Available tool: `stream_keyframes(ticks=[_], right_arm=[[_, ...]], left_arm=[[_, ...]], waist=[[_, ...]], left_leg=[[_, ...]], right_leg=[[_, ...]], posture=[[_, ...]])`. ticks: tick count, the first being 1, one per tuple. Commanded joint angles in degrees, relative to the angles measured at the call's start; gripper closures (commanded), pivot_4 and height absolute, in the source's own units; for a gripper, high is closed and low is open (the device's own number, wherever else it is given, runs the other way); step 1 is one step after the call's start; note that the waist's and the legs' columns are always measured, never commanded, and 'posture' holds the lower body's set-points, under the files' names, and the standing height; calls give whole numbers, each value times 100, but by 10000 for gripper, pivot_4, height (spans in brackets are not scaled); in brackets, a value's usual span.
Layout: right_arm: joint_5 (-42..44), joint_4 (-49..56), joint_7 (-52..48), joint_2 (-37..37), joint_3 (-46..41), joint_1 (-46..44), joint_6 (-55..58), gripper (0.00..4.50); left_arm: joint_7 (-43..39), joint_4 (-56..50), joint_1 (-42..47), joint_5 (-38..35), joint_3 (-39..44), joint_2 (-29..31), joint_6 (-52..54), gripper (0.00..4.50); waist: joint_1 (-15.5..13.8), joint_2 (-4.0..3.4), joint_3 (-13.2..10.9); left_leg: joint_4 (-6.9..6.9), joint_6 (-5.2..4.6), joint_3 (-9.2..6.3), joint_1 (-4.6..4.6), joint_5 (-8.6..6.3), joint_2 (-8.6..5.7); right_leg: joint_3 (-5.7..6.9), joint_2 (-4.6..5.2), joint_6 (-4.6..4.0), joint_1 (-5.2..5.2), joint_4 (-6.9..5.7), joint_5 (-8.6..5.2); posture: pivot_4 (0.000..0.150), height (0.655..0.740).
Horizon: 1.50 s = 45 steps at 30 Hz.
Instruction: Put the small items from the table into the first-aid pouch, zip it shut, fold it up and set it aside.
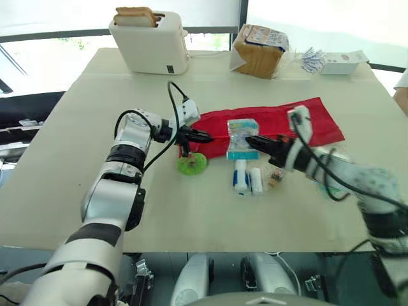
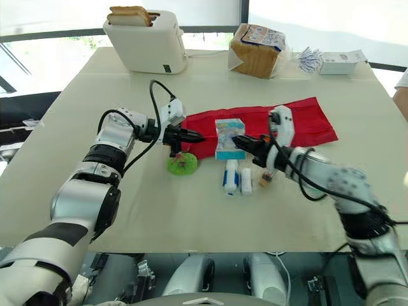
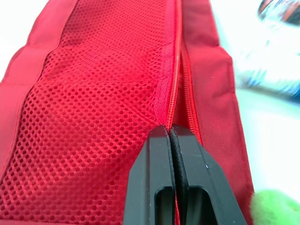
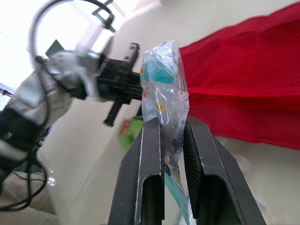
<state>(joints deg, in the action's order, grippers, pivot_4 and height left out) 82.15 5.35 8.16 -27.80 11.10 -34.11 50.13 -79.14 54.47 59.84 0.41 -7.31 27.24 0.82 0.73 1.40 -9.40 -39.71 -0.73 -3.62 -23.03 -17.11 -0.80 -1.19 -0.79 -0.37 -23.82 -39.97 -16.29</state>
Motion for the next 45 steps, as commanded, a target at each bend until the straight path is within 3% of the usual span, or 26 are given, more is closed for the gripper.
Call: stream_keyframes(ticks=[1, 8, 11, 19, 32, 40, 45], right_arm=[[-518, -746, -335, 412, -45, -344, 205, 44277], [-1264, -1431, -796, 1060, -115, -513, 876, 44282], [-1504, -1770, -850, 1316, -336, -624, 1022, 44283], [-2129, -2704, -993, 1953, -1030, -1123, 1223, 44286], [-2486, -3723, -1213, 2599, -2173, -1774, 1208, 44289], [-3363, -3497, -2109, 2717, -1239, -1783, 1700, 44289], [-3766, -3855, -2493, 2673, -1373, -2159, 1506, 44552]], left_arm=[[39, -605, -161, -206, 143, 100, 152, 45000], [226, -1261, -492, -444, 280, 149, 589, 45000], [243, -1529, -644, -540, 290, 175, 748, 45000], [168, -1906, -868, -690, 244, 248, 952, 45000], [-53, -2172, -1413, -731, 100, 446, 937, 45000], [88, -2000, -1219, -948, 285, 295, 1031, 45000], [-118, -2147, -1384, -1008, 206, 343, 1016, 45000]], waist=[[9, 0, 0], [27, -2, 0], [41, -4, 4], [142, -7, 6], [243, -17, 12], [298, -30, 21], [314, -31, 21]], left_leg=[[0, 0, 2, -8, 0, -1], [-17, 0, 5, -24, 0, -1], [-66, 0, 12, -70, 0, -4], [-64, 1, 13, -68, 1, -5], [-59, 3, 15, -64, 1, -5], [-58, 3, 15, -64, 2, -5], [-58, 3, 15, -64, 2, -5]], right_leg=[[-1, 3, 0, -9, -1, 0], [-3, 4, 0, -32, -22, 1], [-9, 5, 0, -84, -79, 1], [-8, 4, 0, -90, -89, 1], [-9, 4, -1, -96, -94, 1], [-9, 4, -1, -95, -94, 1], [-9, 4, -1, -97, -95, 1]], posture=[[1500, 7400], [1500, 7400], [1500, 7400], [1500, 7400], [1500, 7400], [1500, 7400], [1500, 7400]])
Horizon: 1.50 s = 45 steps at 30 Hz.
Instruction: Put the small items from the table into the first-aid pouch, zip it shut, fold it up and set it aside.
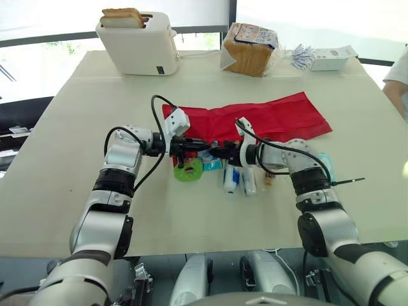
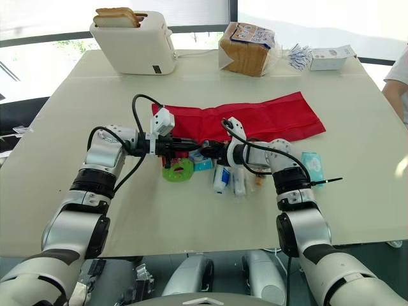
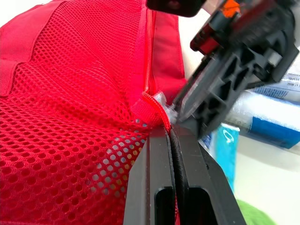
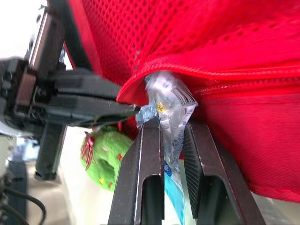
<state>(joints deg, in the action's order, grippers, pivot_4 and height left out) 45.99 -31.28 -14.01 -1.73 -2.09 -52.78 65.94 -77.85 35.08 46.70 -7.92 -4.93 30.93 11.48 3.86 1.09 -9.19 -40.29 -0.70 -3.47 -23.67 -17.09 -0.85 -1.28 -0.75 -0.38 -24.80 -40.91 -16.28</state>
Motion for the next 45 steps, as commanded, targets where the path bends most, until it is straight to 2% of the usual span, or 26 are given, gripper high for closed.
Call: stream_keyframes(ticks=[1, 8, 13, 15, 17, 18, 19, 22, 25, 28, 29, 31, 32, 33, 45], right_arm=[[-184, -298, -314, 72, -154, -350, -98, 44599], [-473, -1273, -471, 0, -769, -715, -551, 44600], [-719, -1263, -813, -96, -716, -678, -653, 44601], [-839, -818, -1043, -158, -439, -519, -528, 33235], [-1049, -200, -1235, -271, -11, -309, -477, 29527], [-959, 171, -1235, -271, -53, -199, -394, 23128], [-913, 579, -1286, -337, -18, -83, -317, 19678], [-1246, 2134, -1594, -883, 671, 428, -546, 19678], [-1667, 3181, -1709, -1357, 1258, 828, -887, 19678], [-1924, 3933, -1645, -1490, 1498, 1172, -1243, 26575], [-2003, 4049, -1663, -1513, 1579, 1232, -1330, 32681], [-2243, 4084, -1559, -1441, 1758, 1239, -1522, 36748], [-2337, 3998, -1479, -1328, 1817, 1200, -1611, 40903], [-2443, 3901, -1437, -1233, 1904, 1170, -1710, 43068], [-3328, 2867, -1755, -904, 2608, 1074, -2368, 43068]], left_arm=[[-298, -267, -123, -187, -52, -2, -40, 45000], [-305, -90, -339, -75, -101, 200, -196, 45000], [-172, 319, -220, 30, -87, 219, -380, 45000], [-37, 517, -80, 53, -66, 157, -371, 45000], [35, 659, 30, 63, -50, 117, -345, 45000], [83, 737, 85, 78, -44, 101, -346, 45000], [126, 808, 132, 107, -51, 94, -379, 45000], [190, 974, 250, 163, -64, 53, -443, 45000], [188, 973, 297, 152, -68, 16, -408, 45000], [136, 888, 335, 102, -61, 18, -289, 45000], [119, 871, 345, 89, -55, 24, -255, 45000], [100, 794, 363, 58, -44, 31, -144, 45000], [98, 745, 367, 42, -41, 28, -84, 45000], [99, 675, 360, 25, -38, 24, -19, 45000], [181, 111, 276, -215, 106, 56, 703, 45000]], waist=[[2, 0, 0], [9, -1, 2], [10, -4, 14], [8, -5, 16], [-11, -6, 16], [-5, -6, 16], [-3, -6, 16], [-38, -6, 16], [-36, -6, 16], [-29, -6, 16], [-27, -6, 16], [-37, -5, 16], [-42, -6, 16], [-44, -6, 16], [-53, -6, 16]], left_leg=[[0, 0, 0, 0, 0, 0], [2, 1, 0, 0, 1, -1], [2, 2, 1, 2, 1, -1], [2, 2, 1, 1, 1, -1], [1, 1, -3, -3, 1, -2], [1, 1, -2, -4, 0, -3], [1, 1, -1, -6, 0, -4], [1, 1, -3, -9, 0, -6], [1, 0, -1, -9, 0, -7], [2, 0, -2, -8, 0, -6], [2, 0, -2, -8, 0, -6], [1, 0, 0, -8, 0, -6], [0, 0, 0, -8, 0, -6], [0, 0, 0, -8, 0, -6], [-1, 2, -1, -9, 1, -9]], right_leg=[[0, 0, 0, -1, 0, 0], [0, 0, 0, -2, 1, 0], [-2, 0, 0, -1, -1, 0], [-2, 0, 0, -1, -2, 0], [1, 1, 0, -2, -1, 0], [0, 2, 0, -3, -1, 0], [-1, 4, 0, -5, -2, 0], [2, 7, 0, -7, 2, 0], [0, 9, 0, -9, 1, 0], [4, 8, 0, -11, -4, 0], [6, 8, 0, -12, -6, 0], [5, 8, 0, -12, -5, 0], [5, 8, 0, -12, -4, 0], [5, 8, 0, -12, -4, 0], [6, 10, 0, -12, 0, 0]], posture=[[1500, 7400], [1500, 7400], [1500, 7400], [1500, 7400], [1500, 7400], [1500, 7400], [1500, 7400], [1500, 7400], [1500, 7400], [1500, 7400], [1500, 7400], [1500, 7400], [1500, 7400], [1500, 7400], [1500, 7400]])
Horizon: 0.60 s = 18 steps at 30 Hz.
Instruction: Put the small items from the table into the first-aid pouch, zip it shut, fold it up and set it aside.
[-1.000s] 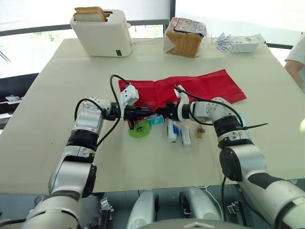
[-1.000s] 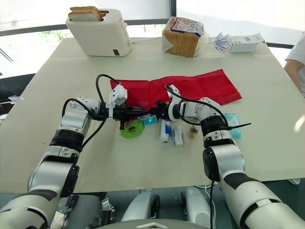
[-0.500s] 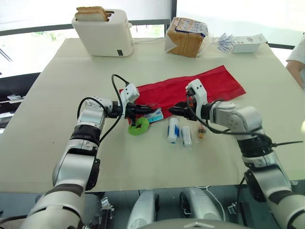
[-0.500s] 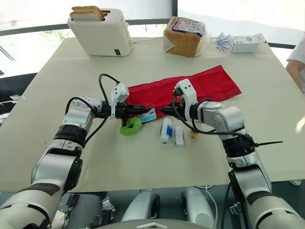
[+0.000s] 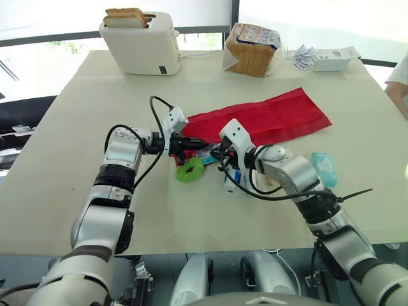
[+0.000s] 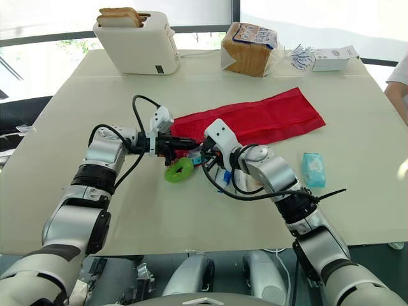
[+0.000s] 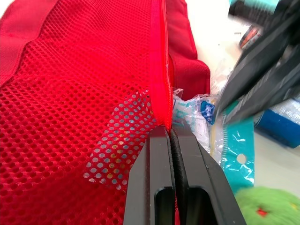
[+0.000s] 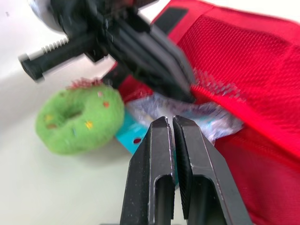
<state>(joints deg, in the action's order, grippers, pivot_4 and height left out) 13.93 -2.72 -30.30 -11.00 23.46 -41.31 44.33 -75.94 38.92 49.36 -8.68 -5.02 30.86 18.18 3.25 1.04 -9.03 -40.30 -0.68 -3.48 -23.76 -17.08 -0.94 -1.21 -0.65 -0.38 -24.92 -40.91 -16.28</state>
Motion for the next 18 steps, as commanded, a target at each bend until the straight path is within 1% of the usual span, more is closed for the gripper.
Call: stream_keyframes(ticks=[1, 5, 12, 18], right_arm=[[-155, -31, -168, 41, 64, -77, -235, 43068], [-306, -185, -294, 72, 144, -121, -352, 43068], [-528, -548, -429, 341, 143, -220, -534, 43068], [-804, -1244, -44, 685, -163, -380, -1048, 43068]], left_arm=[[-10, -306, -15, -140, 112, 74, 47, 45000], [-2, -382, -76, -138, 95, 82, 65, 45000], [-6, -477, -140, -148, 75, 104, 99, 45000], [-80, -611, -252, -171, 40, 164, 133, 45000]], waist=[[9, 0, 0], [16, 0, 0], [21, 0, 0], [54, 0, 0]], left_leg=[[0, 0, -1, 0, 0, 0], [0, 0, -1, 0, 0, 0], [0, 1, -1, 1, 0, 0], [1, 2, -2, 3, 1, 0]], right_leg=[[1, 0, 0, 0, 0, 0], [0, 0, 0, -1, 0, 0], [0, 0, 0, -1, -1, 0], [1, 0, 0, -1, -2, 0]], posture=[[1500, 7400], [1500, 7400], [1500, 7400], [1500, 7400]])
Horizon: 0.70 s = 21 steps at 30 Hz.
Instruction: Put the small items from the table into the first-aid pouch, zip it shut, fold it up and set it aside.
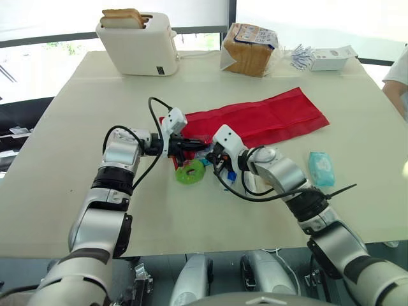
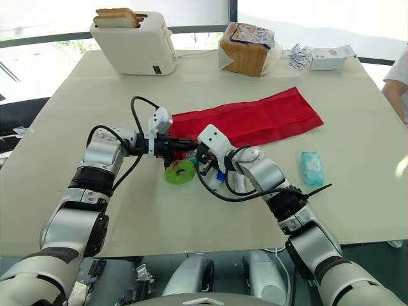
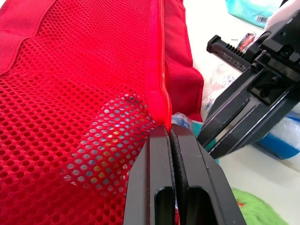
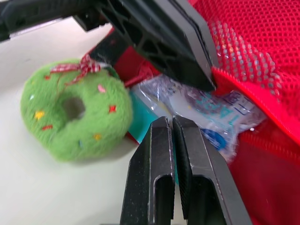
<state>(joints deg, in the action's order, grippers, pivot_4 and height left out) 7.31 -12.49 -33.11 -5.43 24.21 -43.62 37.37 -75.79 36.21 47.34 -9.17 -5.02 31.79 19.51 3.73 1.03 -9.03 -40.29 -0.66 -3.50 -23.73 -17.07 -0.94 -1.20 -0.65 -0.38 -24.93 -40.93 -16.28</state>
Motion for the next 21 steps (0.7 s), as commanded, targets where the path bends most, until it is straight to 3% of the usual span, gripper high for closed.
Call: stream_keyframes(ticks=[1, 13, 21], right_arm=[[-176, -391, 290, 167, -298, -186, -460, 43068], [-423, -1467, 187, 521, -398, -344, -1527, 43068], [-120, -387, -895, 77, -326, 16, -1103, 43068]], left_arm=[[-103, -358, -70, -122, 38, 84, 3, 45000], [-77, -348, -83, -153, 96, 119, -21, 45000], [-30, -118, 8, -93, 116, 143, -166, 45000]], waist=[[7, 0, 0], [24, -1, 1], [14, -1, 1]], left_leg=[[0, 1, 0, 0, 0, 0], [0, 3, -1, 3, 2, -2], [0, 3, -2, 0, 2, -3]], right_leg=[[0, 0, 0, 0, 0, 0], [0, 1, 0, 1, -2, 0], [2, 3, 0, 1, 0, 0]], posture=[[1500, 7400], [1500, 7400], [1500, 7400]])
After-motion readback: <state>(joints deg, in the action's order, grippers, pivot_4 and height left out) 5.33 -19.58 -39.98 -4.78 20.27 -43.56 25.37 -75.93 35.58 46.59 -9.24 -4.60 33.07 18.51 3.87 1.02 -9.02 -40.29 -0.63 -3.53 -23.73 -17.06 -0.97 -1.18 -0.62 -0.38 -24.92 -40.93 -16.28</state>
